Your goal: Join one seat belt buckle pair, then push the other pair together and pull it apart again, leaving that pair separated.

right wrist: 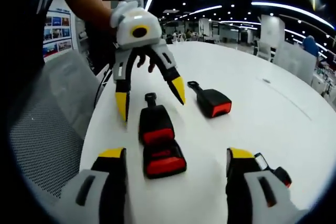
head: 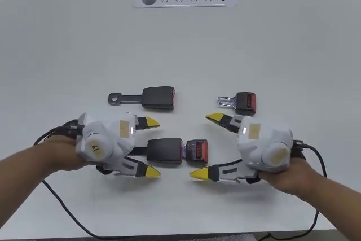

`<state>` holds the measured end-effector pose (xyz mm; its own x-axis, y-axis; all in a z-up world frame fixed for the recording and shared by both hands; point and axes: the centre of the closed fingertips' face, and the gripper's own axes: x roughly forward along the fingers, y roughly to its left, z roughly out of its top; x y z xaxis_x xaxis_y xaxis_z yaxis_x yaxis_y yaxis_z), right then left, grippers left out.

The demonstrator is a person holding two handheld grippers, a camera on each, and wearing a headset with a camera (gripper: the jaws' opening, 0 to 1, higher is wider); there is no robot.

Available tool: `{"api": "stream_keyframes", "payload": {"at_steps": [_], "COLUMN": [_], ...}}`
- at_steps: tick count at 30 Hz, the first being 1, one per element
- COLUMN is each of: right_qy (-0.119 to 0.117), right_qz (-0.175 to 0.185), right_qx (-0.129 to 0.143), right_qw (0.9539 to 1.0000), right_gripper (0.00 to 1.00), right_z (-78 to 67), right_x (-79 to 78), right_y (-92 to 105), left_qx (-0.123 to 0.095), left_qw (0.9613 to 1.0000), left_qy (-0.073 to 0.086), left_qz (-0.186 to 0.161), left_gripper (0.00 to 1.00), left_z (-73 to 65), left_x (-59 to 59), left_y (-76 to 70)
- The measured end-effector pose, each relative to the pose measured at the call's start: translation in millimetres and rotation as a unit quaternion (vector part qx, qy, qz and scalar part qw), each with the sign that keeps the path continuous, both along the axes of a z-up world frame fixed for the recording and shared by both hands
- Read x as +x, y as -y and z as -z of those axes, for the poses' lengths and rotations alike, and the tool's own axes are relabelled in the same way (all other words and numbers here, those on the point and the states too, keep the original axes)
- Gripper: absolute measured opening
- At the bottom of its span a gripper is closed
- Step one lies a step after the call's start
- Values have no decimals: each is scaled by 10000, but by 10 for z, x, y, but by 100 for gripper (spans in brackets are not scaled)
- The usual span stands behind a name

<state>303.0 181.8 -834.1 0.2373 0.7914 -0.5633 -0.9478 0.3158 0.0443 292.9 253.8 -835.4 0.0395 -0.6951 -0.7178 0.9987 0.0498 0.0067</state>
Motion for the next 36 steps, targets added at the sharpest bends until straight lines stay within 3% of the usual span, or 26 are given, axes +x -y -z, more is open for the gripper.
{"api": "stream_keyframes", "payload": {"at_steps": [4,9,17,21,26,36], "right_qy": [86,156,237,55,-102,-366], "right_qz": [366,679,779,774,607,237], "right_qx": [90,63,-172,-108,-403,-627], "right_qw": [9993,9975,9965,9969,9973,9971], "right_gripper": [79,79,79,79,80,73], "right_z": [-126,-190,-217,-220,-96,92], "right_x": [192,423,744,826,859,873], "right_y": [206,472,810,899,1016,1083], "left_qx": [-70,-192,-170,-167,-126,-29], "left_qw": [9998,9987,9973,9968,9969,9981], "left_qy": [131,269,486,494,408,75], "left_qz": [-148,-385,-521,-605,-655,-605], "left_gripper": [76,76,76,76,76,72], "left_z": [-104,-268,-382,-392,-292,-7], "left_x": [129,367,735,897,1065,1197], "left_y": [-30,-31,-79,-102,-109,-69]}}
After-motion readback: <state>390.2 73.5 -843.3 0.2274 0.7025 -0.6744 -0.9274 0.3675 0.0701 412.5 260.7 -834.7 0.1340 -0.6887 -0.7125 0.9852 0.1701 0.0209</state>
